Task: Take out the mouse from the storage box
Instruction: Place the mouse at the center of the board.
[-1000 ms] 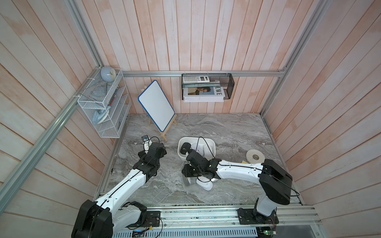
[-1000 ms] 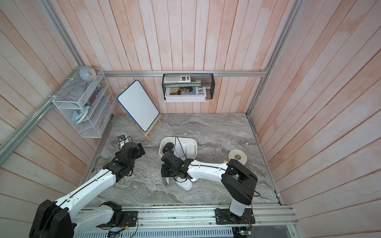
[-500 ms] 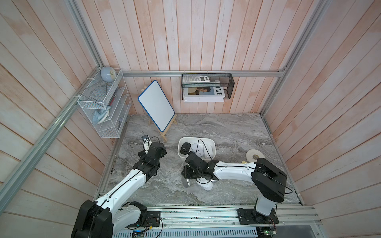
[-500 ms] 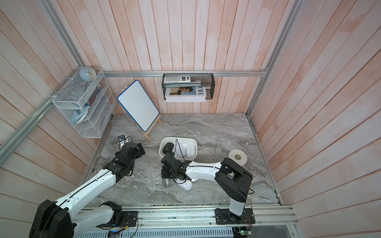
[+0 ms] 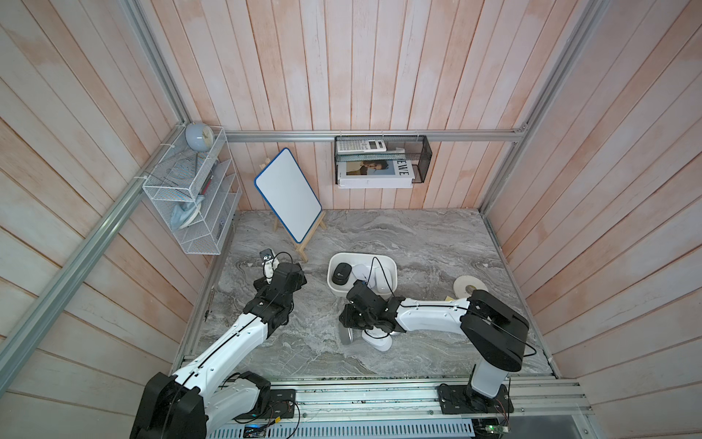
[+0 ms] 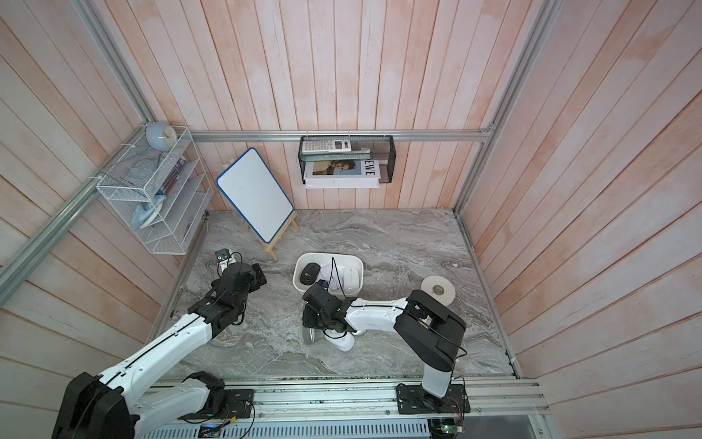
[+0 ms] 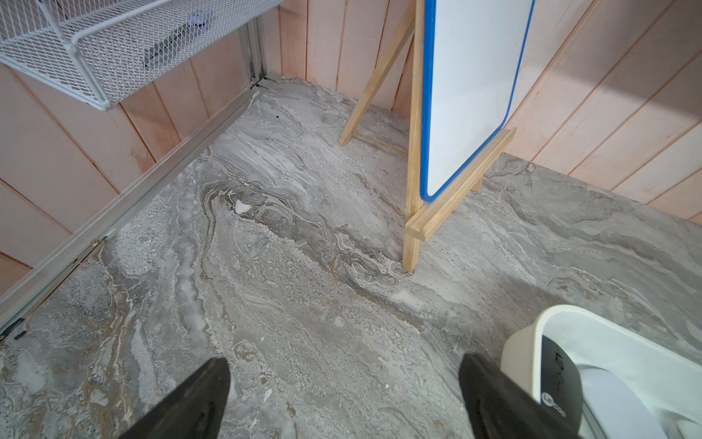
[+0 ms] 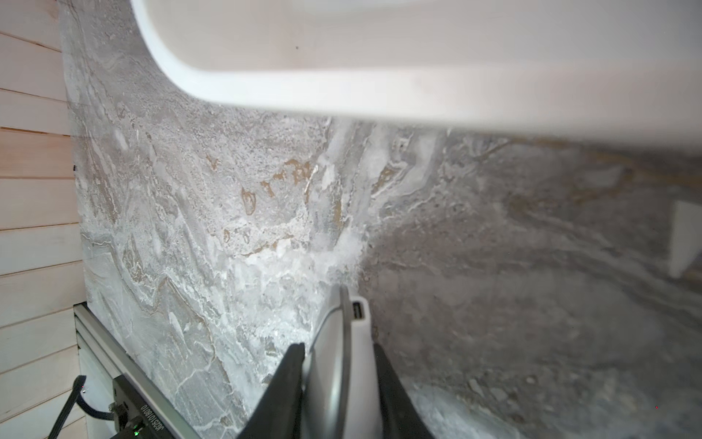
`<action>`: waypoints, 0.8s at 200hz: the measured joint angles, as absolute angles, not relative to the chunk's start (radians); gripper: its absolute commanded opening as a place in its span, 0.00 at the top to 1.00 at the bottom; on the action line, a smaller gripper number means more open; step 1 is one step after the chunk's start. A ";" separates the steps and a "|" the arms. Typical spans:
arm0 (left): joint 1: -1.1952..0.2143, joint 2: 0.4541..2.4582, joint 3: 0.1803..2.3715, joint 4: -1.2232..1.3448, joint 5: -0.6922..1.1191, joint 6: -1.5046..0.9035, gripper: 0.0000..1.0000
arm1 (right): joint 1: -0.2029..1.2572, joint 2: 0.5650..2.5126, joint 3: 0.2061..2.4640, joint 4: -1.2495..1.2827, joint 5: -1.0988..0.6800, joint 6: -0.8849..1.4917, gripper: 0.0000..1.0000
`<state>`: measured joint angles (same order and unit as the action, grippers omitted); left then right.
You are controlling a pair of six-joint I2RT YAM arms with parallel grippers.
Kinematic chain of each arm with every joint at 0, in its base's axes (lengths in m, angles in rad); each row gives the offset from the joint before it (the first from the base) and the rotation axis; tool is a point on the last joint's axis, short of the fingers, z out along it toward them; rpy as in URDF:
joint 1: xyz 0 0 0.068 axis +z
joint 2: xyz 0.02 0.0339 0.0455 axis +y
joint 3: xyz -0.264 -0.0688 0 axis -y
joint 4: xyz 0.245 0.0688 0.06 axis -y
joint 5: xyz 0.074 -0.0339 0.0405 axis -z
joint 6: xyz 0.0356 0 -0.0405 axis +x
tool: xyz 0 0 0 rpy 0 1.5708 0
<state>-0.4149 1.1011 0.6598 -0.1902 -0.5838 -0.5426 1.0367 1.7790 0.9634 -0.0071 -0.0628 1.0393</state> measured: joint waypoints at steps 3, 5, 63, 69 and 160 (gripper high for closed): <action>-0.415 1.101 0.660 -0.190 -0.584 -0.543 0.00 | 1.036 1.780 0.963 -0.006 -0.063 1.041 0.74; -0.415 1.101 0.660 -0.190 -0.584 -0.543 0.00 | 1.036 1.781 0.963 -0.004 -0.064 1.041 0.73; -0.415 1.101 0.660 -0.190 -0.584 -0.543 0.00 | 1.011 1.782 0.900 0.060 -0.079 1.079 0.59; -0.415 1.101 0.660 -0.190 -0.584 -0.543 0.00 | 1.007 1.782 0.896 0.070 -0.081 1.081 0.58; -0.415 1.102 0.660 -0.186 -0.584 -0.542 0.00 | 1.000 1.772 0.895 0.075 -0.069 1.094 0.46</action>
<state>-0.4149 1.1015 0.6598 -0.1864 -0.5838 -0.5423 0.9997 1.7721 0.8951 0.0746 -0.0689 1.0939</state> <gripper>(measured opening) 0.996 0.529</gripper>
